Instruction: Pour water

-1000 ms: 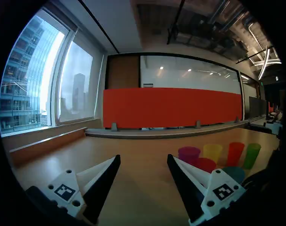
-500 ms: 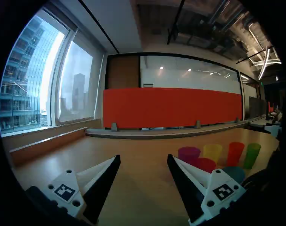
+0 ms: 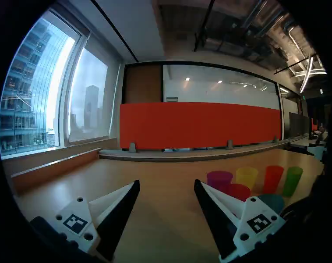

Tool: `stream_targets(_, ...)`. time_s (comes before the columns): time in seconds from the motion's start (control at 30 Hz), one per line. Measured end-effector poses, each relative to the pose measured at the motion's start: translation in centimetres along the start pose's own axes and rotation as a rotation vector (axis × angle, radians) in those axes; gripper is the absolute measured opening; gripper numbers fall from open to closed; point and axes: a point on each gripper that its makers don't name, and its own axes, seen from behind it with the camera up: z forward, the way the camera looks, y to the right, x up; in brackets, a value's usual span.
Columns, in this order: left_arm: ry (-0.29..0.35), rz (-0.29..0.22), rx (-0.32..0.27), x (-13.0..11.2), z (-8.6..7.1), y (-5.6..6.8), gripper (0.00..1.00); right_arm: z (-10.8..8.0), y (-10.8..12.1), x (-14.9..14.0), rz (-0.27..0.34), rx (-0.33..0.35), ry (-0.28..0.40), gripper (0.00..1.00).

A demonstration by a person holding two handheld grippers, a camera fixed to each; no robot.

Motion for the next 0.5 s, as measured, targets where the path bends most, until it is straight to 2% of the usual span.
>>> stream_targets(0.5,0.0,0.0,0.0,0.02,0.01,0.0,0.92,-0.13,-0.16,0.05,0.0,0.0,-0.001,1.0)
